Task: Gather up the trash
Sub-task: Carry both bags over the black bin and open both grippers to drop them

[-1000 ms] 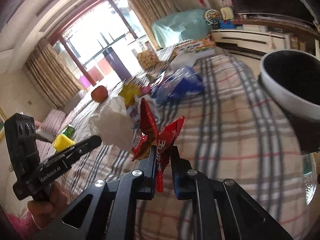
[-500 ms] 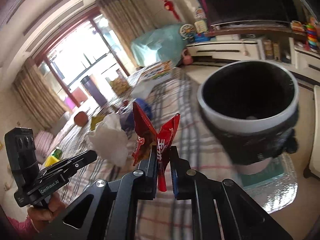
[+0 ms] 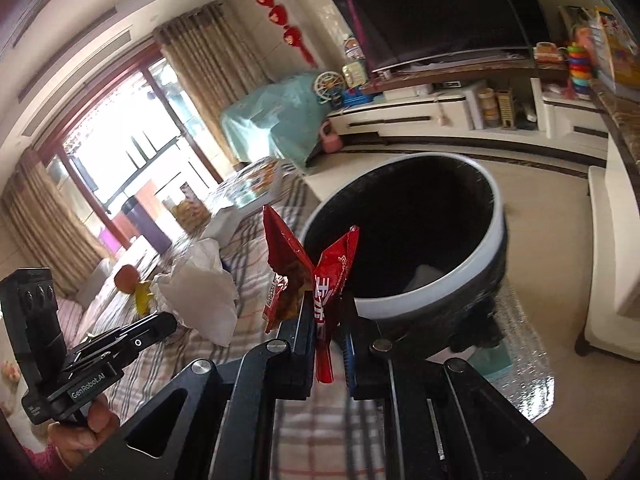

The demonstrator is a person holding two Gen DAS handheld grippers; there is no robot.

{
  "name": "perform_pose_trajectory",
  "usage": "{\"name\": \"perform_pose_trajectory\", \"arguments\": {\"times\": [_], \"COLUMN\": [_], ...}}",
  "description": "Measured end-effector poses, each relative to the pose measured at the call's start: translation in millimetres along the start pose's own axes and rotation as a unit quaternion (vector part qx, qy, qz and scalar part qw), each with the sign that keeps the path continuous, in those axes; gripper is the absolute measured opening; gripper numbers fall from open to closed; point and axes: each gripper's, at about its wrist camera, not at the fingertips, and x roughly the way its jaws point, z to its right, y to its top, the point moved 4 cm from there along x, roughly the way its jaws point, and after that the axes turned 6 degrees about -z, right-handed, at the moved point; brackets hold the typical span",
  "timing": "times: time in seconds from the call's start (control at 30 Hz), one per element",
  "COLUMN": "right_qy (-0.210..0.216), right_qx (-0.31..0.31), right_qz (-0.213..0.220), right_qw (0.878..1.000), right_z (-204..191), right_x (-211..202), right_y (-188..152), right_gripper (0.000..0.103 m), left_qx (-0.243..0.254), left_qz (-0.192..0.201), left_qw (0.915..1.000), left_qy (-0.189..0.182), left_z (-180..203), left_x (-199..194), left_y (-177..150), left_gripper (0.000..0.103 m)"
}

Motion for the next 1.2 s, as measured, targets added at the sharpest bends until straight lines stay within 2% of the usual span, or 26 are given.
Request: {"name": "perform_pose_trajectory", "arguments": {"times": [0.57, 0.9, 1.2], "right_qy": [-0.038, -0.051, -0.062], "right_qx": [0.012, 0.015, 0.01], "right_qz": [0.021, 0.014, 0.006], "right_qw": [0.999, 0.998, 0.998], "right_z": [37.0, 52.6, 60.3], "right_x": [-6.1, 4.7, 11.3], "right_y": [37.0, 53.1, 63.6], "right_gripper": [0.011, 0.011, 0.012], "left_qx": [0.028, 0.041, 0.043], "left_qz": [-0.011, -0.014, -0.029], "left_qw": [0.9994, 0.9989, 0.9985], "left_qy": [-0.014, -0.017, -0.015], "left_z": [34.1, 49.1, 51.2], "left_x": [40.1, 62.0, 83.8], "left_y": [41.6, 65.3, 71.6], "left_gripper": [0.005, 0.005, 0.006]}}
